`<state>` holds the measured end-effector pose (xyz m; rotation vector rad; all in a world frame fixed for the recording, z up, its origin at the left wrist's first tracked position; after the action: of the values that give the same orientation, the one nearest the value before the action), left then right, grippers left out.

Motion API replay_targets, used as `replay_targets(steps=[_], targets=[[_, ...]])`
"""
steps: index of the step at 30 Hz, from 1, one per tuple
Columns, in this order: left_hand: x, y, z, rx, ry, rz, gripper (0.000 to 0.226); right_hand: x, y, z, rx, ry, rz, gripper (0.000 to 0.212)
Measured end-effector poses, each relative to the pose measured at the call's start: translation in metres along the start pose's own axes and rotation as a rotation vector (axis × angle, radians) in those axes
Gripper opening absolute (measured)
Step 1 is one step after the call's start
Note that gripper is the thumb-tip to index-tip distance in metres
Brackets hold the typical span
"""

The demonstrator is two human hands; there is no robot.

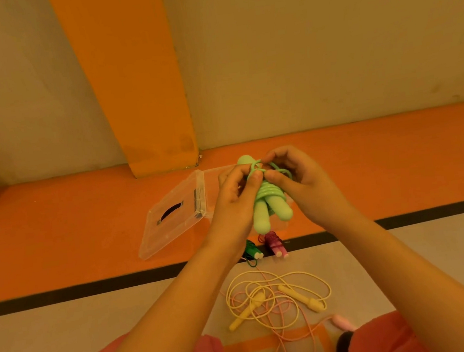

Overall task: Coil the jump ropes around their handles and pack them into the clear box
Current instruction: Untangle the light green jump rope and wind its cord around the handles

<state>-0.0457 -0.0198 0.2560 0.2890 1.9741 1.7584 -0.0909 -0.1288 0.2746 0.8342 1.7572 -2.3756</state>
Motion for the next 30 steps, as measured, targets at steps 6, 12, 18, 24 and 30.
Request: replay_targets(steps=[6,12,18,24,30], targets=[[-0.002,-0.002,0.003,0.113,-0.040,0.029,0.016,0.003,-0.015,0.000,0.249,0.041,0.152,0.019],[-0.004,0.004,0.004,-0.110,-0.067,-0.060,0.019,0.003,-0.009,0.005,0.243,0.033,0.096,0.012],[-0.009,0.009,0.011,-0.284,-0.067,-0.220,0.011,0.005,-0.003,0.000,0.430,0.007,0.091,0.018],[-0.003,0.020,0.011,-0.531,-0.013,-0.460,0.016,0.008,-0.014,-0.010,0.590,0.012,0.249,0.034],[0.003,0.027,0.011,-0.433,0.015,-0.486,0.011,0.008,-0.011,-0.006,0.393,0.091,0.144,0.023]])
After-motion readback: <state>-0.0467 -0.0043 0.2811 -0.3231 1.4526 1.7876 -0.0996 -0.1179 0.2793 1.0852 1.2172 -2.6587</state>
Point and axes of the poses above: each hand's wrist, its own x-axis away from the middle knuckle, its own z-axis out of the back of the hand, y = z × x, the point moved 7 cm from there along -x, towards the middle knuckle, and after that the axes turned 2 degrees about y, right-handed, at the moved point
